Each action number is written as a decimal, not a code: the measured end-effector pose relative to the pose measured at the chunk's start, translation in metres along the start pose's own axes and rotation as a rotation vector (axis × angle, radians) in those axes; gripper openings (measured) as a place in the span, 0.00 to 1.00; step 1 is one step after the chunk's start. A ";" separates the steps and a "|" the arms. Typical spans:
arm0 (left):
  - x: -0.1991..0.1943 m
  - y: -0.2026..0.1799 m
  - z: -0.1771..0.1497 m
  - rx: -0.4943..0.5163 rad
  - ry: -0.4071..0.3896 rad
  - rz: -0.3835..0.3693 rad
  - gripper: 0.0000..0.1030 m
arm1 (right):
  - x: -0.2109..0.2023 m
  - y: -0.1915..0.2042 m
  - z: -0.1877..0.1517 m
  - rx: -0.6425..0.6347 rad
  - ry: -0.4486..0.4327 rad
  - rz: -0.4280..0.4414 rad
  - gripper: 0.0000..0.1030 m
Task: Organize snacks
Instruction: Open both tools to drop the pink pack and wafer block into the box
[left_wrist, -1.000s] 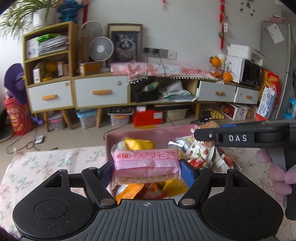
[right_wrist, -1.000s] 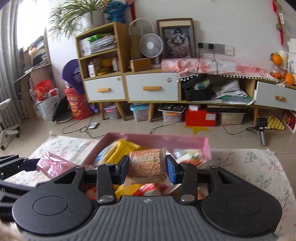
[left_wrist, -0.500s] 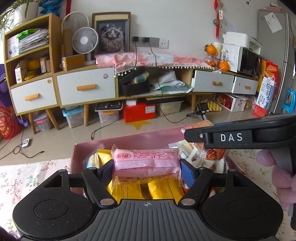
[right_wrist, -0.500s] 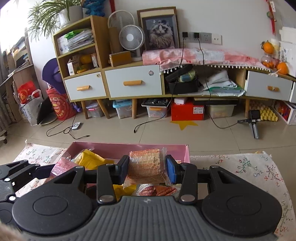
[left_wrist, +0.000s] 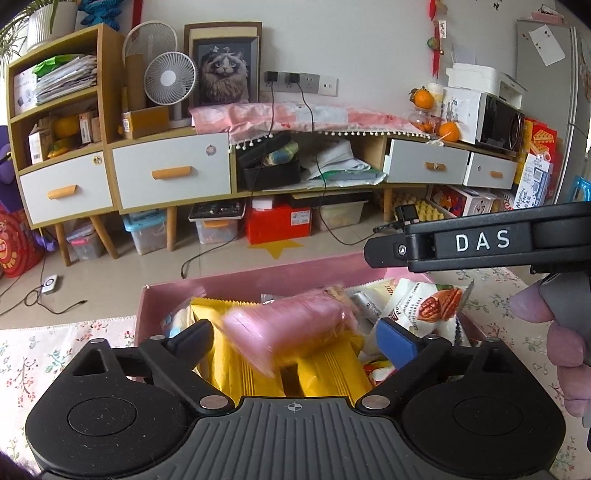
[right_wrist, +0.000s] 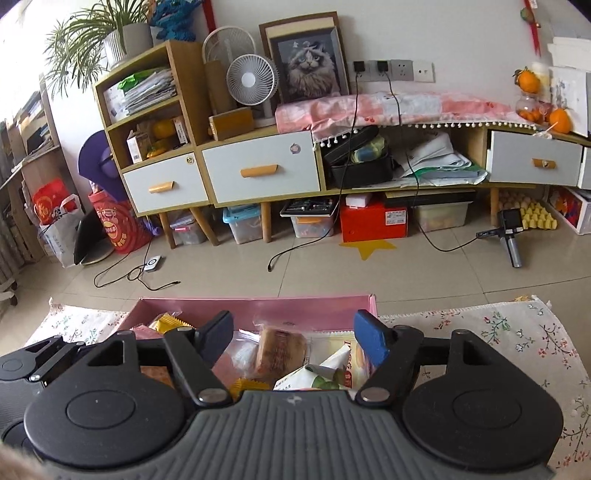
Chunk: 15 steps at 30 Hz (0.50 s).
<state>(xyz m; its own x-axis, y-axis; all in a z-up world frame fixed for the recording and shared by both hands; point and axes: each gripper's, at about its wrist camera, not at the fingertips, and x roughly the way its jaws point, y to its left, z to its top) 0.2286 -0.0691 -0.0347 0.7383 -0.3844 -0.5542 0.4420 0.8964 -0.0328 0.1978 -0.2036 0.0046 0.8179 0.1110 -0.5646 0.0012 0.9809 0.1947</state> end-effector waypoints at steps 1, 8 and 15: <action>-0.001 -0.001 0.001 0.001 0.002 -0.001 0.95 | -0.003 0.000 0.000 0.000 -0.002 -0.003 0.69; -0.025 -0.005 0.001 -0.001 0.002 0.000 0.98 | -0.019 0.002 0.003 -0.008 -0.014 -0.012 0.76; -0.058 -0.006 -0.007 -0.021 0.003 0.013 0.99 | -0.043 0.006 -0.002 -0.024 -0.022 -0.018 0.82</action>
<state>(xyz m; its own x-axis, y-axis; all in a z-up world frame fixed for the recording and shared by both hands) 0.1800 -0.0509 -0.0080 0.7421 -0.3723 -0.5573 0.4217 0.9057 -0.0435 0.1614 -0.2025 0.0285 0.8303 0.0903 -0.5499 0.0025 0.9862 0.1656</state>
